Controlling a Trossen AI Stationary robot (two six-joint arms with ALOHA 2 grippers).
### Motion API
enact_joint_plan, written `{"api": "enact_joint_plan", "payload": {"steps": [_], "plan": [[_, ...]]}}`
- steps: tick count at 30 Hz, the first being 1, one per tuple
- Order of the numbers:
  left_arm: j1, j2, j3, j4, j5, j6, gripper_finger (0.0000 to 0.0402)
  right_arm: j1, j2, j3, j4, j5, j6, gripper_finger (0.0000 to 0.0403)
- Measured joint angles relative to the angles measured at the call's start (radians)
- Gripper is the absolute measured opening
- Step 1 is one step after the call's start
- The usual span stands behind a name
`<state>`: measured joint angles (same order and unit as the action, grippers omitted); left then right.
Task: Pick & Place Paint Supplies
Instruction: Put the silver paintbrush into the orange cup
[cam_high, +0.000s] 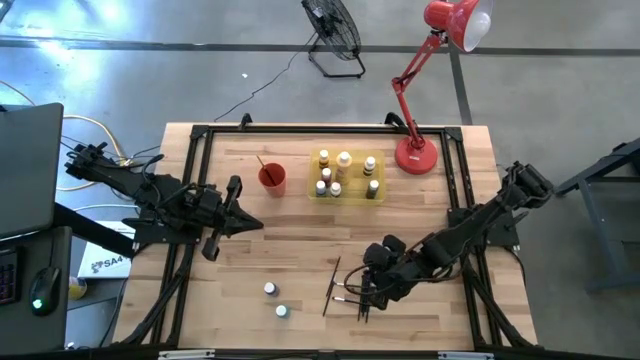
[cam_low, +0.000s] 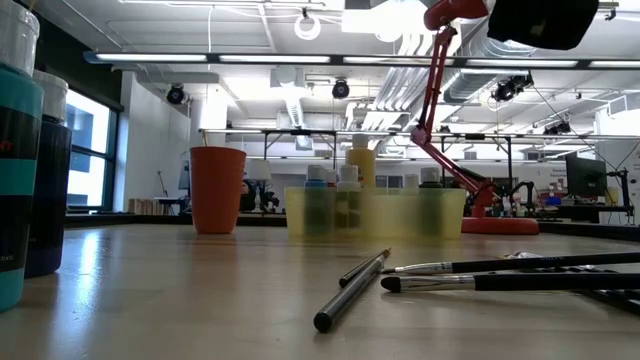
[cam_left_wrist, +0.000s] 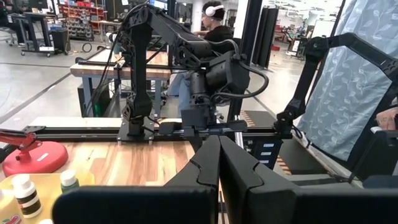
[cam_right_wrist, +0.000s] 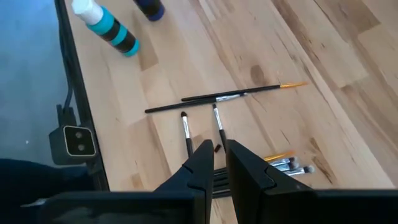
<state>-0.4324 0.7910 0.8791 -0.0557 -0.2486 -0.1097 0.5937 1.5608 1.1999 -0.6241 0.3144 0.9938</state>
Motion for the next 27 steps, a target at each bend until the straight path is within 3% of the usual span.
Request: {"api": "enact_joint_plan", "payload": {"steps": [7, 20, 27], "plan": [[0.0, 0.0, 0.0, 0.0, 0.0, 0.0, 0.0, -0.008, 0.027, 0.0, 0.026, -0.02, -0.059, 0.0034], [0.0, 0.0, 0.0, 0.0, 0.0, 0.0, 0.0, -0.037, 0.225, 0.0, 0.068, -0.132, -0.169, 0.0036], [0.0, 0.0, 0.0, 0.0, 0.0, 0.0, 0.0, -0.045, 0.263, 0.0, 0.091, -0.178, -0.213, 0.0087]]}}
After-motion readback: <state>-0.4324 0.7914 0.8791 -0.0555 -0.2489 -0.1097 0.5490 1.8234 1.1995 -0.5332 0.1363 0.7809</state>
